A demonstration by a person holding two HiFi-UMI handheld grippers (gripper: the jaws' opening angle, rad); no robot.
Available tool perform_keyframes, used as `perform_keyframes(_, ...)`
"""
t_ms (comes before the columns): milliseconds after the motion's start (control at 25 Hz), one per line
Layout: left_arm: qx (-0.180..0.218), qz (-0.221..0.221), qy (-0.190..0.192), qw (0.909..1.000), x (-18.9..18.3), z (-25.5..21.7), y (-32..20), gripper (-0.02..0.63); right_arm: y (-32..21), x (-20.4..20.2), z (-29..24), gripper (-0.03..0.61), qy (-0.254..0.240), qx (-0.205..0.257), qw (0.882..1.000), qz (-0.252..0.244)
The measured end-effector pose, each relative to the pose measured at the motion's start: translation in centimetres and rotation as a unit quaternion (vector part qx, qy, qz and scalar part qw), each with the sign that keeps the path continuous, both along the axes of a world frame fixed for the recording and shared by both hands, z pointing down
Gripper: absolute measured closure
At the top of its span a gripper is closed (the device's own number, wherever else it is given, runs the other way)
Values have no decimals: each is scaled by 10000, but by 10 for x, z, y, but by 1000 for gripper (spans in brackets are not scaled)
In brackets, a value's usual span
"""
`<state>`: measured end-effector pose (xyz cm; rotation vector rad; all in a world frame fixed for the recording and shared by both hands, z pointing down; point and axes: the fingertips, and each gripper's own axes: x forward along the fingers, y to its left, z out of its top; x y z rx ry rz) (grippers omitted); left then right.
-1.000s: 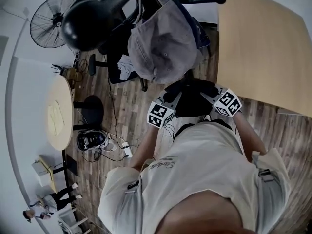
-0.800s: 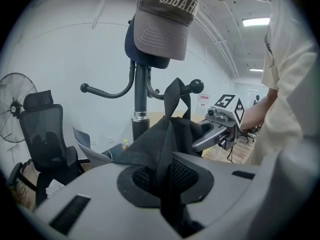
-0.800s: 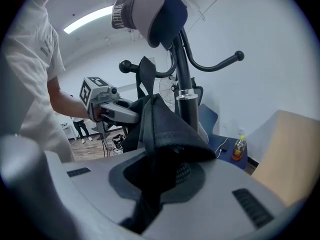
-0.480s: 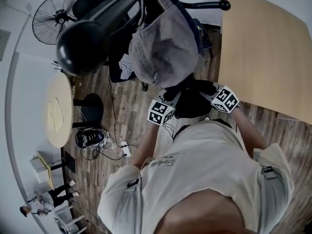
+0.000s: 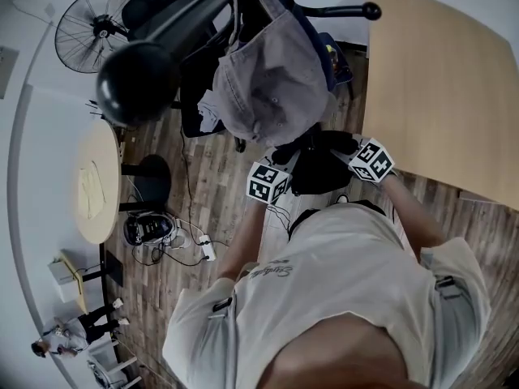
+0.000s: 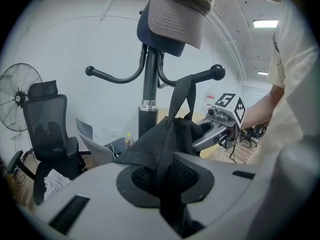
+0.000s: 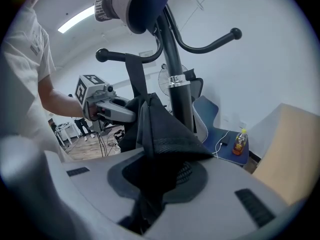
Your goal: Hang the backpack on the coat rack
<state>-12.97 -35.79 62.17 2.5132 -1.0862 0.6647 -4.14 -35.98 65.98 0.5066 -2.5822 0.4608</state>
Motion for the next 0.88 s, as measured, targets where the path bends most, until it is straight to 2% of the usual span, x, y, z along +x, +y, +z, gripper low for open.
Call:
perform_keyframes(200, -89, 30, 156, 9998, 2, 4, -1, 555, -5, 2, 3, 491, -31, -79, 9998, 153)
perform_keyframes(480, -278, -35, 3, 9996, -4, 2, 7, 504, 1, 21, 0, 414, 48, -237, 9963, 820)
perform_keyframes(720, -124, -270, 188, 9994, -20, -15, 22, 485, 16, 51, -11, 433, 311, 98, 9913, 1274)
perform_keyframes(880, -232, -404, 269, 9986, -40, -28, 45, 489, 45, 67, -20, 480, -15, -180, 9817, 1896)
